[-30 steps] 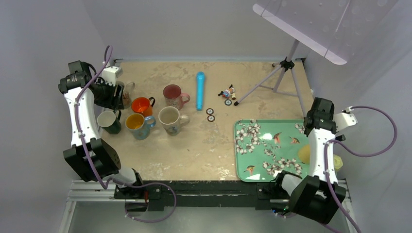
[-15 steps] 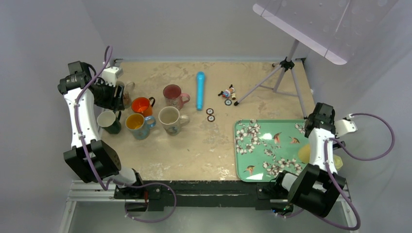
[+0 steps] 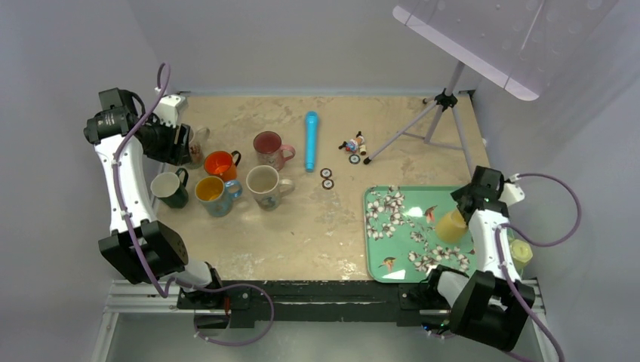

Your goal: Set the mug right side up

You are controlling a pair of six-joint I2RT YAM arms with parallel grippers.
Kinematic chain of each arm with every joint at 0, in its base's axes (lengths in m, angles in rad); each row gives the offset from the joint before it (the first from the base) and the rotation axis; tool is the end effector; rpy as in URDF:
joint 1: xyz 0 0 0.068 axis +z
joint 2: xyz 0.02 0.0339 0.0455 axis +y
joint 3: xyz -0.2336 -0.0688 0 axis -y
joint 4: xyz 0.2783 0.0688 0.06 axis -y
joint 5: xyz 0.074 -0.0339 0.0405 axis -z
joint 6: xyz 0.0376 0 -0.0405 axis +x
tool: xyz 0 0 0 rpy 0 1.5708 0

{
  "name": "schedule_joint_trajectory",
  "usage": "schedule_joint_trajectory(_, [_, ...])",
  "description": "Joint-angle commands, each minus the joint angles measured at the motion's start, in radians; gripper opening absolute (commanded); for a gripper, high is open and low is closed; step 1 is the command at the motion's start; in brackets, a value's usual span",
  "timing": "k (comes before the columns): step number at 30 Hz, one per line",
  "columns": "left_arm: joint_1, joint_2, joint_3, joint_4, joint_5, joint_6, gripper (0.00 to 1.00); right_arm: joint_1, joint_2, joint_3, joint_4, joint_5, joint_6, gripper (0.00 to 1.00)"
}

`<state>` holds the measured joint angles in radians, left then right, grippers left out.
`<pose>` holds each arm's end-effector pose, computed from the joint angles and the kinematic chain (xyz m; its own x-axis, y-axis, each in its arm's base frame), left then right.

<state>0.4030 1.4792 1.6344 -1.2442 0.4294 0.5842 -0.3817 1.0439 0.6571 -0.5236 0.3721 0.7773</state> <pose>0.2954 0.1089 0.3525 -0.7788 0.2131 -0.5900 0.3002 0.9525 -0.0522 0.2267 -0.1057 0.1799 -0.1339 0.7578 -0.6386 0.9089 0.3507 0.2256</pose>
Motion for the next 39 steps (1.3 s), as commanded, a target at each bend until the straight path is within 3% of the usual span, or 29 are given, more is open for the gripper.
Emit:
schedule_joint_trajectory(1, [-0.004,0.009,0.057,0.024,0.057,-0.021,0.65,0.194,-0.026,0.012,-0.047,-0.112,0.021,0.79])
schedule_joint_trajectory(5, [-0.004,0.015,0.054,0.029,0.057,-0.015,0.65,0.359,0.039,0.094,-0.080,-0.172,0.028,0.79])
schedule_joint_trajectory(8, [-0.005,0.005,0.030,0.042,0.047,-0.004,0.64,0.417,0.108,0.161,-0.095,-0.230,-0.079,0.81])
schedule_joint_trajectory(14, [-0.004,-0.019,-0.015,0.054,0.052,0.006,0.65,0.445,0.317,0.447,-0.265,-0.186,-0.410,0.91])
schedule_joint_trajectory(18, [-0.004,-0.023,-0.023,0.056,0.053,0.005,0.65,0.445,0.467,0.591,-0.413,-0.068,-0.493,0.93])
schedule_joint_trajectory(22, [-0.004,-0.030,-0.036,0.058,0.051,0.014,0.64,0.447,0.516,0.608,-0.426,-0.197,-0.548,0.92])
schedule_joint_trajectory(31, [-0.004,-0.028,-0.025,0.049,0.042,0.020,0.65,0.447,0.681,0.569,-0.457,-0.311,-0.546,0.67])
schedule_joint_trajectory(35, [-0.004,-0.023,-0.016,0.044,0.046,0.018,0.65,0.454,0.697,0.560,-0.448,-0.337,-0.556,0.29])
schedule_joint_trajectory(37, [-0.004,-0.022,-0.010,0.037,0.047,0.017,0.65,0.455,0.700,0.561,-0.449,-0.344,-0.560,0.03])
schedule_joint_trajectory(39, [-0.004,-0.021,-0.003,0.031,0.050,0.016,0.64,0.457,0.702,0.563,-0.449,-0.362,-0.568,0.00])
